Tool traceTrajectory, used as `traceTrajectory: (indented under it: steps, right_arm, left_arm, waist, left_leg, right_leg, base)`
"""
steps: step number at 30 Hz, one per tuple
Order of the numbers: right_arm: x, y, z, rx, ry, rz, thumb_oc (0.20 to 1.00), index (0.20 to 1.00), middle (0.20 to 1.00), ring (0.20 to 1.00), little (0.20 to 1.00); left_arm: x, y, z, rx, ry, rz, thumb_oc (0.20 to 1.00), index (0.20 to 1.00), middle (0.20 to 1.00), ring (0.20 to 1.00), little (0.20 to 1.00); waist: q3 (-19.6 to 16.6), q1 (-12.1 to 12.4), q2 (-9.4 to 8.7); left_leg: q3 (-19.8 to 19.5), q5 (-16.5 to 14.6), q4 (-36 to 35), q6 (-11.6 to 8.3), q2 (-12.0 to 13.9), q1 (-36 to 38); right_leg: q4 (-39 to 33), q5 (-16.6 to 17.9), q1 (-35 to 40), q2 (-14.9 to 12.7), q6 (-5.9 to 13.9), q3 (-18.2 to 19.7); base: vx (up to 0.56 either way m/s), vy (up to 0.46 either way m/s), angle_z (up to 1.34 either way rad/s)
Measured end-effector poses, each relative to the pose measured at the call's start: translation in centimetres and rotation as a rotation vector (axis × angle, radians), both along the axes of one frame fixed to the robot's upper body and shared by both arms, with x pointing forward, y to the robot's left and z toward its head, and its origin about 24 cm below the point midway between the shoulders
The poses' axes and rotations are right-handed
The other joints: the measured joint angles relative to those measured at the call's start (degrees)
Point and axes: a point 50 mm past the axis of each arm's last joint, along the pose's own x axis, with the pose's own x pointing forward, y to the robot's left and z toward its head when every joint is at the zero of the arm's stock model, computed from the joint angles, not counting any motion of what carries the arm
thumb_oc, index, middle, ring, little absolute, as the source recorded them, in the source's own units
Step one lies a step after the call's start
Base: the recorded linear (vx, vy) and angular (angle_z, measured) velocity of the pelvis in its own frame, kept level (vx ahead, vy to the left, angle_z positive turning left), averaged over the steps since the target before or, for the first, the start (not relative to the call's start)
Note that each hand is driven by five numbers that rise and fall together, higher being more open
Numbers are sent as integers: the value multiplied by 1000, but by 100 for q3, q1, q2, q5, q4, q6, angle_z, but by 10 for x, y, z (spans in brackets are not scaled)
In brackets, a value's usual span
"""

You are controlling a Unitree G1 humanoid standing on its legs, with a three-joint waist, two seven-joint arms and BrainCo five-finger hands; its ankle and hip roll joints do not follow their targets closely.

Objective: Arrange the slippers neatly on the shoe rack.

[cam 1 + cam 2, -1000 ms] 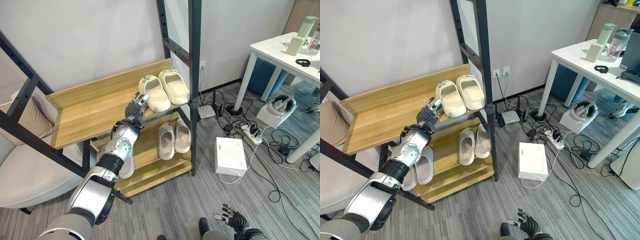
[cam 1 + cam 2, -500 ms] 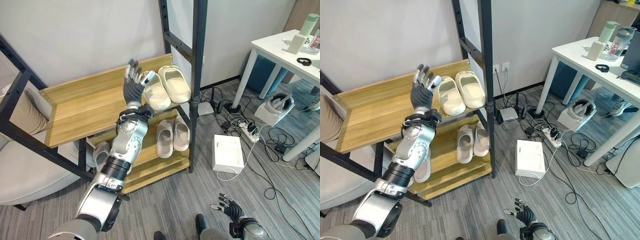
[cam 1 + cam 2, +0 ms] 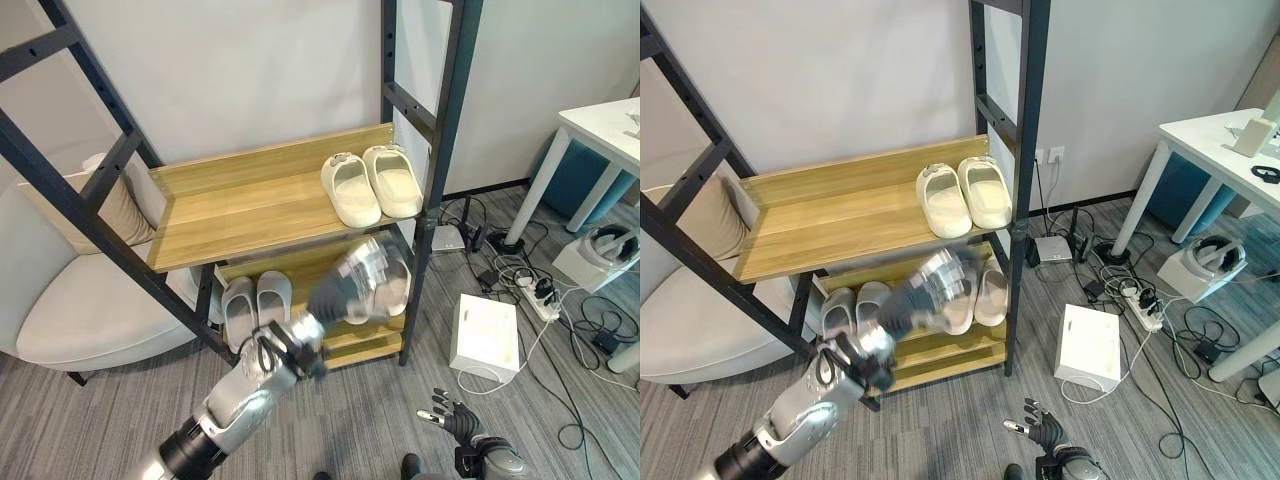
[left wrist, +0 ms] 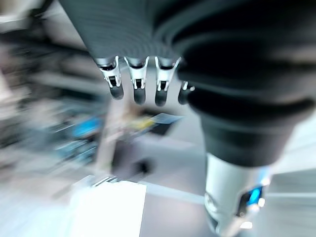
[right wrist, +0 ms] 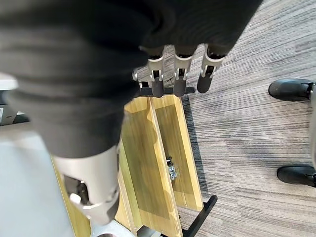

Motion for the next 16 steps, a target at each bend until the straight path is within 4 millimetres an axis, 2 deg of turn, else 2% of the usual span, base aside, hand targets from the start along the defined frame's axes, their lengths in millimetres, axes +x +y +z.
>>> traceTrajectory:
  steps: [3, 6, 7, 8, 9, 11, 12, 13, 14, 16]
  right_arm:
    - [-3, -4, -3, -13, 17, -6, 1000, 1000, 1000, 1000, 1000]
    - [-5, -9, -3, -27, 26, -8, 1000, 1000, 1000, 1000, 1000]
    - [-7, -10, -5, -31, 33, -12, 1000, 1000, 1000, 1000, 1000]
    - [-12, -11, -8, -36, 53, -20, 1000, 1000, 1000, 1000, 1000]
    - [-16, -13, -11, -40, 73, -38, 1000, 1000, 1000, 1000, 1000]
    - [-20, -13, -14, -36, 85, -64, 1000, 1000, 1000, 1000, 1000]
    - [-22, -13, -15, -33, 91, -86, 1000, 1000, 1000, 1000, 1000]
    - [-25, -11, -18, -32, 106, -100, 1000, 1000, 1000, 1000, 1000]
    - [-29, -9, -21, -30, 127, -111, 1000, 1000, 1000, 1000, 1000]
    - [-32, -11, -22, -37, 135, -131, 1000, 1000, 1000, 1000, 1000]
  left_arm:
    - [-10, 19, -42, 159, 107, 5, 1000, 1000, 1000, 1000, 1000]
    - [-32, 52, -107, 316, 338, 156, 1000, 1000, 1000, 1000, 1000]
    - [-49, 65, -136, 375, 447, 240, 1000, 1000, 1000, 1000, 1000]
    - [-83, 87, -180, 468, 693, 431, 1000, 1000, 1000, 1000, 1000]
    - [-121, 106, -207, 523, 919, 619, 1000, 1000, 1000, 1000, 1000]
    - [-140, 113, -214, 552, 1007, 703, 1000, 1000, 1000, 1000, 1000]
    - [-140, 120, -215, 571, 1014, 754, 1000, 1000, 1000, 1000, 1000]
    - [-140, 125, -217, 577, 1040, 810, 1000, 1000, 1000, 1000, 1000]
    - [-143, 133, -222, 591, 1099, 908, 1000, 1000, 1000, 1000, 1000]
    - [-138, 137, -223, 649, 1096, 932, 1000, 1000, 1000, 1000, 1000]
  waist:
    - [-104, 18, -10]
    - [-209, 5, -36]
    - [-249, 6, -32]
    - [-332, 18, -77]
    - [-377, 68, -121]
    - [-396, 155, -187]
    - [-405, 189, -262]
    - [-455, 227, -229]
    - [-502, 232, -305]
    - [-538, 224, -293]
  left_leg:
    - [-1, -21, 0, 24, 13, 8]
    - [10, -28, -2, 18, 14, 5]
    - [14, -41, -1, 0, 16, 13]
    - [14, -65, 0, 10, 21, 10]
    - [9, -69, 1, 14, 21, 9]
    - [-55, -65, 2, 21, 11, -46]
    - [-103, -54, 0, 19, 5, -86]
    - [-106, -51, 3, 21, 8, -69]
    - [-109, -52, 0, 21, 9, -73]
    - [-96, -52, 1, 21, 17, -69]
  right_leg:
    - [0, -20, 4, 14, -31, -1]
    - [0, -31, -2, 14, -42, 3]
    - [0, -37, 4, 14, -39, 3]
    - [0, -55, 2, 18, -46, 3]
    - [0, -62, 3, 21, -49, 2]
    - [1, -89, -24, 9, -90, -42]
    - [1, -89, -38, 0, -89, -96]
    - [1, -89, -17, 1, -89, -108]
    - [1, -91, -21, 1, -92, -113]
    - [1, -89, -25, 9, -90, -107]
  base:
    - [0, 0, 0]
    - [0, 0, 0]
    - [-32, -8, -1]
    - [-46, -19, 1]
    - [-38, -19, 6]
    - [-14, -15, 16]
    - [-10, -16, 17]
    - [-6, -11, 10]
    - [0, 0, 0]
    - [7, -10, -4]
